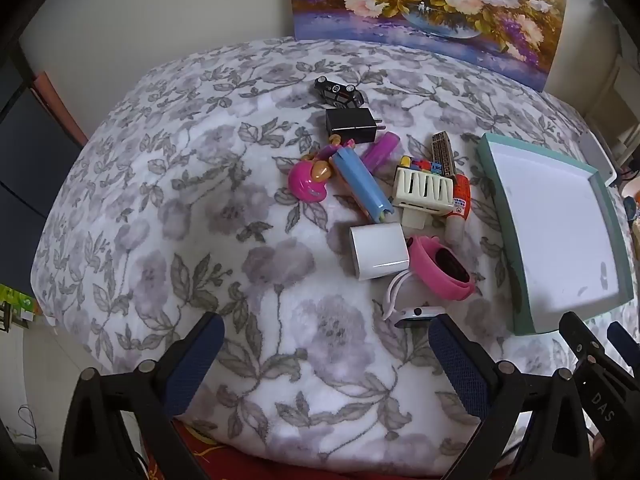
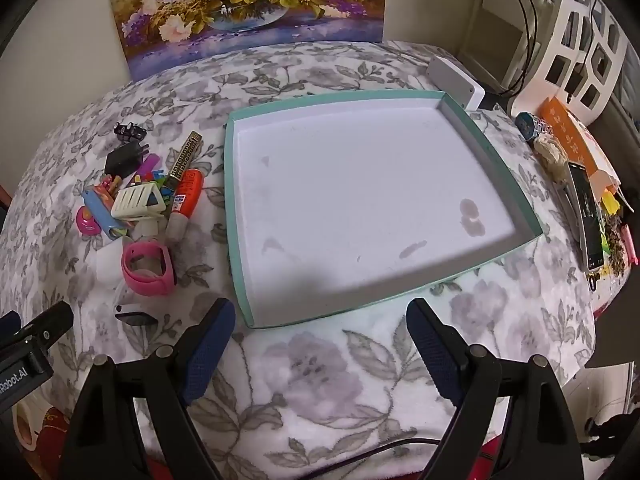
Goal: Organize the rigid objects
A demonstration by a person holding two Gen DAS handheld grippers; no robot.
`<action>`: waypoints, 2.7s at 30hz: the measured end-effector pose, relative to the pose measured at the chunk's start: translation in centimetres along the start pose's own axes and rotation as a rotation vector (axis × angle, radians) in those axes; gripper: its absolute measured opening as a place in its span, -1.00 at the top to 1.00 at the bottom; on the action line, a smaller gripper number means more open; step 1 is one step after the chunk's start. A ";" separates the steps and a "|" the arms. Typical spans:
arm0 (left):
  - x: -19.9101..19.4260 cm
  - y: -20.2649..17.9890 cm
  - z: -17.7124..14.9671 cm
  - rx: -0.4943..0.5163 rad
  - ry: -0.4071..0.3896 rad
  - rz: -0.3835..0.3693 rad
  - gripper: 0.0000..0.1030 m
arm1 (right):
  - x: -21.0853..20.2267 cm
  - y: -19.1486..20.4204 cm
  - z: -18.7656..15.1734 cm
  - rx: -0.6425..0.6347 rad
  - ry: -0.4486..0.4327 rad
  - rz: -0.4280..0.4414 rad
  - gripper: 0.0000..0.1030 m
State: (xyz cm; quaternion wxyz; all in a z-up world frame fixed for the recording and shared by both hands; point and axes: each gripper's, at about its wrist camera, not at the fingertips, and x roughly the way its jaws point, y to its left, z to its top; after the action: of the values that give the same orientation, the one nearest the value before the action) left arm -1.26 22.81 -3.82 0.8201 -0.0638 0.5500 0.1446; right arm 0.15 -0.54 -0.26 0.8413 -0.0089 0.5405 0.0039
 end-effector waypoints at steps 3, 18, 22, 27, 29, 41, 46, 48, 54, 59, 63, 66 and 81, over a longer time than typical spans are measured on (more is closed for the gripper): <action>0.0 0.0 0.0 0.001 0.001 0.001 -1.00 | 0.1 0.0 0.0 0.004 0.003 -0.002 -0.71; 0.1 0.4 0.0 -0.018 0.016 0.002 -1.00 | 0.4 -0.2 -0.1 0.015 0.011 -0.008 -0.71; 0.3 0.4 0.0 -0.024 0.019 0.002 -1.00 | 0.4 -0.2 -0.1 0.017 0.012 -0.008 -0.71; 0.3 0.5 0.0 -0.024 0.018 0.001 -1.00 | 0.4 -0.3 -0.1 0.016 0.011 -0.007 -0.71; 0.3 0.5 -0.1 -0.025 0.018 0.001 -1.00 | 0.5 -0.4 -0.1 0.018 0.012 -0.007 -0.71; 0.3 0.6 0.0 -0.031 0.018 -0.001 -1.00 | 0.6 -0.5 -0.2 0.021 0.014 -0.009 -0.71; 0.3 0.6 0.0 -0.030 0.018 -0.001 -1.00 | 0.6 -0.5 -0.2 0.021 0.015 -0.008 -0.71; 0.3 0.6 0.0 -0.031 0.018 -0.001 -1.00 | 0.6 -0.5 -0.2 0.020 0.015 -0.007 -0.71; 0.3 0.6 0.0 -0.031 0.019 -0.002 -1.00 | 0.6 -0.5 -0.1 0.020 0.016 -0.007 -0.71; 0.4 0.6 0.0 -0.031 0.018 -0.001 -1.00 | 0.6 -0.6 -0.2 0.020 0.015 -0.007 -0.71; 0.4 0.6 -0.1 -0.031 0.020 0.000 -1.00 | 0.6 -0.6 -0.2 0.019 0.016 -0.006 -0.71; 0.4 0.6 -0.1 -0.031 0.020 0.000 -1.00 | 0.6 -0.6 -0.2 0.019 0.017 -0.007 -0.71; 1.1 1.9 0.4 -0.098 0.040 -0.018 -1.00 | -0.4 0.8 -0.1 -0.026 -0.024 0.013 -0.71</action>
State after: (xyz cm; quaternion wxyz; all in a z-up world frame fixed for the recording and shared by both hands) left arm -1.11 24.87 -4.63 0.8059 -0.1118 0.5581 0.1629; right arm -0.07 0.29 0.05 0.8474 -0.0163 0.5304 0.0168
